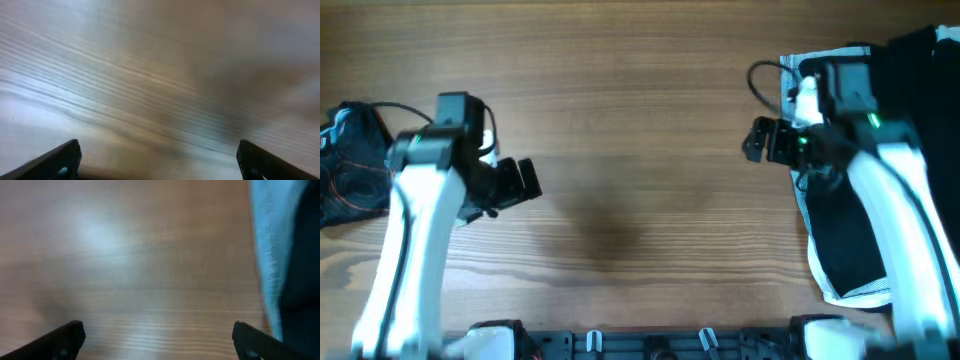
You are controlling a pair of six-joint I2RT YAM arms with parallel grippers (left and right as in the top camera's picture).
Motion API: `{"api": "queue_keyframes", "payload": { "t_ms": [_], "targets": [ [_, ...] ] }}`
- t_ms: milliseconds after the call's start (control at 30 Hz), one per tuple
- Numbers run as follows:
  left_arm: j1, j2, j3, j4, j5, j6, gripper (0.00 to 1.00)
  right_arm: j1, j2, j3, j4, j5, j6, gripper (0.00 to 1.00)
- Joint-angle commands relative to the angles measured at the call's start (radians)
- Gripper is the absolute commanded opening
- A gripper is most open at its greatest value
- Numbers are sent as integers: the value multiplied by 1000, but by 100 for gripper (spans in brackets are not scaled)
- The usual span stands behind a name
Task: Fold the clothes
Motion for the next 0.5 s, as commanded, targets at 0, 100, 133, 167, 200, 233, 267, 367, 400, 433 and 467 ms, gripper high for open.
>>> {"api": "queue_keyframes", "payload": {
  "t_ms": [0, 100, 133, 167, 200, 233, 267, 367, 400, 433, 467],
  "targets": [
    [-7, -314, -67, 123, -11, -6, 100, 80, -362, -150, 120, 211, 81, 100],
    [-23, -574, -166, 244, -26, -6, 100, 128, -639, -287, 205, 379, 191, 100],
    [-23, -647, -183, 273, -25, -6, 100, 128, -715, -317, 208, 390, 204, 100],
    [-23, -711, -185, 278, -25, -6, 100, 128, -766, -331, 199, 389, 204, 100],
    [-23, -756, -185, 277, -25, -6, 100, 128, -811, -338, 179, 388, 204, 100],
    [-23, -798, -185, 272, -25, -6, 100, 128, -849, -338, 157, 386, 204, 100],
    [-23, -854, -185, 267, -25, -6, 100, 128, -896, -338, 127, 386, 204, 100],
    [-23, -955, -185, 258, -25, -6, 100, 128, -957, -338, 82, 386, 203, 100],
    [-23, -972, -185, 257, -25, -6, 100, 128, -966, -339, 68, 386, 203, 100],
    [-23, -999, -185, 256, -25, -6, 100, 128, -968, -339, 51, 386, 204, 100],
    [-23, -1019, -185, 247, -25, -6, 100, 128, -967, -339, 37, 386, 204, 100]
  ]
}}
